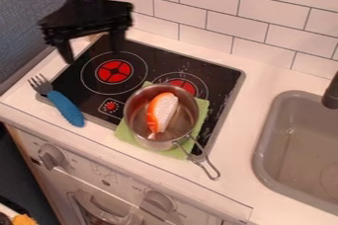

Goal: Moved the fork in the top right corner of the stove

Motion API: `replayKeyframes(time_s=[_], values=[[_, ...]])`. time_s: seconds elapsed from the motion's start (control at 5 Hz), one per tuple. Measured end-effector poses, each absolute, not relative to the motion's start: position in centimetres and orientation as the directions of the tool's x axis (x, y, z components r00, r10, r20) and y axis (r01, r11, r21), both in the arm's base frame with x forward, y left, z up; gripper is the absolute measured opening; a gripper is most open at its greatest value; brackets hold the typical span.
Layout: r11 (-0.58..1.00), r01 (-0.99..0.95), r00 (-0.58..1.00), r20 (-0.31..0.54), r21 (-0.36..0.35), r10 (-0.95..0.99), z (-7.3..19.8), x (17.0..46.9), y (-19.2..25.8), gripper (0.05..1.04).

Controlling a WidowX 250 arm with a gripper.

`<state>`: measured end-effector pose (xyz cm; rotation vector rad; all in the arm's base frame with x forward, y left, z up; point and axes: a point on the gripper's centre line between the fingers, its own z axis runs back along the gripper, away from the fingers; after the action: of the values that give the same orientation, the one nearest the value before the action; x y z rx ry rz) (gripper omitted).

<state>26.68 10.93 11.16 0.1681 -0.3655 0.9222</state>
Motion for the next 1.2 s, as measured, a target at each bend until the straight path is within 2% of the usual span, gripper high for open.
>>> replayKeyframes(time_s=[0.2,0.4,0.6,1.2], values=[[0.532,-0.847,0.492,0.360,-0.014,0.793,9.8,26.7,12.5,1.000],[0.473,-0.881,0.450,0.351,0.023,0.821,8.2,26.6,13.4,1.000],[0.431,-0.902,0.408,0.346,0.011,0.845,7.1,26.5,14.3,1.000],[0.416,-0.905,0.424,0.296,0.093,0.856,2.6,24.6,14.7,1.000]])
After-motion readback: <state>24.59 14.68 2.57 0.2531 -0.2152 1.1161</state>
